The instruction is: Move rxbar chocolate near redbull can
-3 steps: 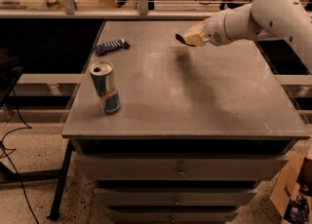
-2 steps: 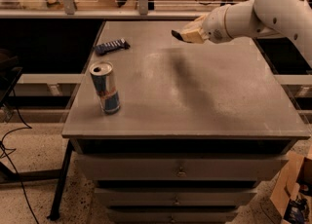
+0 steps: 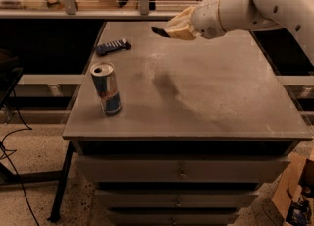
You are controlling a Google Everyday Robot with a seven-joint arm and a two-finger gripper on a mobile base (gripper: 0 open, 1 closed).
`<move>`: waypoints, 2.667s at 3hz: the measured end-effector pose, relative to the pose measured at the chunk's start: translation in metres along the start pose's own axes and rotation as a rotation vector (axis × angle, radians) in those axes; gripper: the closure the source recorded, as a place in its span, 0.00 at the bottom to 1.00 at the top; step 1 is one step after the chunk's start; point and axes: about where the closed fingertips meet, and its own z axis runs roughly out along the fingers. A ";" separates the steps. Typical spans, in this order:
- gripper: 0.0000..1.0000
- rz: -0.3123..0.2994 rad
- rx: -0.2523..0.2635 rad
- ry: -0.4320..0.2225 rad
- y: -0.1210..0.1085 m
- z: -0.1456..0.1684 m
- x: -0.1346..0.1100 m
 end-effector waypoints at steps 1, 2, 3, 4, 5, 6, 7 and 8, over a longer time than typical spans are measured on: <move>1.00 -0.093 -0.073 -0.027 0.019 0.011 -0.023; 1.00 -0.185 -0.123 -0.036 0.033 0.020 -0.041; 1.00 -0.254 -0.151 -0.039 0.046 0.025 -0.050; 1.00 -0.308 -0.183 -0.039 0.060 0.028 -0.055; 1.00 -0.347 -0.208 -0.038 0.074 0.029 -0.057; 1.00 -0.378 -0.220 -0.033 0.085 0.030 -0.061; 0.82 -0.416 -0.228 -0.051 0.093 0.028 -0.067; 0.59 -0.450 -0.247 -0.087 0.101 0.024 -0.074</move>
Offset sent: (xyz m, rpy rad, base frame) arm -0.0424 0.0665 0.0156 -0.1382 -0.1447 0.2840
